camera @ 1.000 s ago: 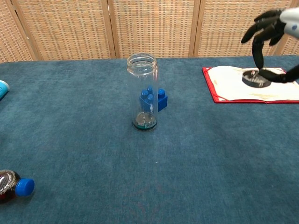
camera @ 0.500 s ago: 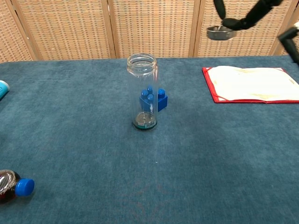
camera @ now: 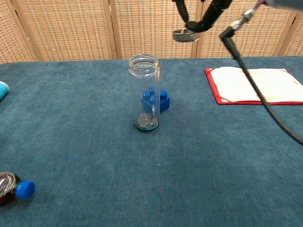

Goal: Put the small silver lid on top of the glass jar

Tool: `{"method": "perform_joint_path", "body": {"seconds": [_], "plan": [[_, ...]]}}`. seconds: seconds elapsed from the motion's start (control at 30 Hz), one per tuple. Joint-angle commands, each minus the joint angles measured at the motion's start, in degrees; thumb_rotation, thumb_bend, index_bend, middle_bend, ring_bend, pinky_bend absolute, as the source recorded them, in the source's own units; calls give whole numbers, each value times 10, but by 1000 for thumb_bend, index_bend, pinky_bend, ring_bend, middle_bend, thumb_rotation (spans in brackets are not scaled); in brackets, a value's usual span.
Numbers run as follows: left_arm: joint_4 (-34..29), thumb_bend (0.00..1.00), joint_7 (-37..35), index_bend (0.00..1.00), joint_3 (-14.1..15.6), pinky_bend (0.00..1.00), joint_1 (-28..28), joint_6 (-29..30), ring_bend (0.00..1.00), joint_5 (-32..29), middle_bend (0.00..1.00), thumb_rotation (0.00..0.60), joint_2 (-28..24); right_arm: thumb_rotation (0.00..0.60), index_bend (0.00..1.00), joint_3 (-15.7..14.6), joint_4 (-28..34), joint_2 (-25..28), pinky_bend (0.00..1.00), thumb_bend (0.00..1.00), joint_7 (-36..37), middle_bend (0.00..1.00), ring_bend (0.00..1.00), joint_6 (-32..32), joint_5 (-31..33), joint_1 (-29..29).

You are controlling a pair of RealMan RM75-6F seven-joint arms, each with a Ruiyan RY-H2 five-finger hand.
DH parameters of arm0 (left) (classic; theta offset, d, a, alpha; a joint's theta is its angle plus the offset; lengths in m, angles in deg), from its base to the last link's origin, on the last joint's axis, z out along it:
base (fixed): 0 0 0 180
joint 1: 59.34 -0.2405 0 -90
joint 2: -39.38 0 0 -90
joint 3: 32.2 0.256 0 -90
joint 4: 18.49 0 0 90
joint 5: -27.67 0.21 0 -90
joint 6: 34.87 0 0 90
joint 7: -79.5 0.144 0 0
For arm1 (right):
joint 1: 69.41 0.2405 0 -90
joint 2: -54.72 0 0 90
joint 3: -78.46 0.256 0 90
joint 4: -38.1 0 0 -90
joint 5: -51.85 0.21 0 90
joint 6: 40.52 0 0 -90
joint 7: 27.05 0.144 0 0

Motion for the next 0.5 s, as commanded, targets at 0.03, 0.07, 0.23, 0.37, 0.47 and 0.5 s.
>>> {"method": "perform_joint_path", "body": {"seconds": [0.03, 0.07, 0.23, 0.37, 0.47, 0.5], "plan": [[-1, 202, -3, 0, -3, 0, 4, -1, 0, 2, 0, 600, 0, 600, 629, 3, -26, -24, 363, 592, -5, 313, 104, -7, 16, 26], [-1, 201, -3, 0, -4, 0, 5, -2, 0, 2, 0, 600, 0, 600, 629, 2, -29, -27, 363, 592, -5, 313, 104, -8, 17, 29], [-1, 201, -5, 0, -3, 0, 8, -5, 0, 2, 0, 600, 1, 600, 629, 0, -57, -50, 363, 591, 4, 313, 105, -18, 20, 52], [0, 202, -10, 0, -5, 0, 8, -6, 0, -3, 0, 600, -1, 600, 629, -3, -73, -67, 363, 591, 10, 313, 104, -26, 15, 67], [2, 202, -13, 0, -4, 0, 8, -7, 0, -4, 0, 600, -1, 600, 629, -5, -80, -78, 362, 591, 14, 313, 104, -30, 13, 77], [2, 202, -13, 0, -4, 0, 9, -8, 0, -4, 0, 600, -1, 600, 629, -6, -83, -83, 362, 592, 15, 313, 104, -31, 12, 80]]}}
